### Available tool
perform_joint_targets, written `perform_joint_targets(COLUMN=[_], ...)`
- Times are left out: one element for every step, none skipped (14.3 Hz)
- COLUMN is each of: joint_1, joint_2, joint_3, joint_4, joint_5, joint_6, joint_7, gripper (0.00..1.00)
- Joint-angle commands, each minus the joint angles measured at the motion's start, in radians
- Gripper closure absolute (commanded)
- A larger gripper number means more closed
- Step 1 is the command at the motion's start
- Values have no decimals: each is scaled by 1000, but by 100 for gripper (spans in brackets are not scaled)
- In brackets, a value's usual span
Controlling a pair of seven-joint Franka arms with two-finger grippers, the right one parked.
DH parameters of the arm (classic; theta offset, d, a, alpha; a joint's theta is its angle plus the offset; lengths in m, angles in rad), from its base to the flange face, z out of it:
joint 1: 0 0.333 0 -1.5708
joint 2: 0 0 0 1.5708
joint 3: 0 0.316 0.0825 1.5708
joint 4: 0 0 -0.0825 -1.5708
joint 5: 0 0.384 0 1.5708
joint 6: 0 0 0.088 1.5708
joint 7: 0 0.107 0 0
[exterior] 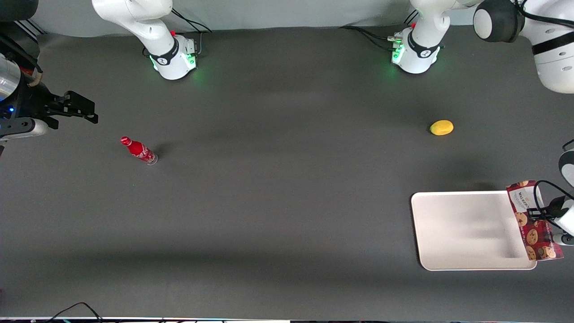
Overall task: Place red cookie box on tray
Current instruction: 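Carry the held box over the white tray with the left gripper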
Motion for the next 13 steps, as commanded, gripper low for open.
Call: perform_joint_targets(joint_1=[4, 5, 5, 5, 5, 5, 5, 5, 5, 5, 5, 5, 5], joint_2=[53, 68, 76, 85, 91, 98, 102, 105, 110, 114, 116, 118, 118], joint_3=[4, 2, 2, 2, 2, 2, 4, 4, 4, 2, 4, 2, 1], joint_4=[60, 73, 77, 76, 77, 77, 77, 76, 76, 76, 74, 71, 68], joint_5=[-17, -18, -22, -34, -40, -45, -49, -51, -51, -51, -52, -52, -54], joint_6=[16, 16, 16, 16, 16, 16, 17, 26, 31, 31, 31, 33, 42], joint_7=[16, 16, 16, 19, 19, 21, 22, 22, 22, 22, 21, 19, 19], gripper=[100, 100, 100, 100, 100, 100, 100, 100, 100, 100, 100, 100, 100])
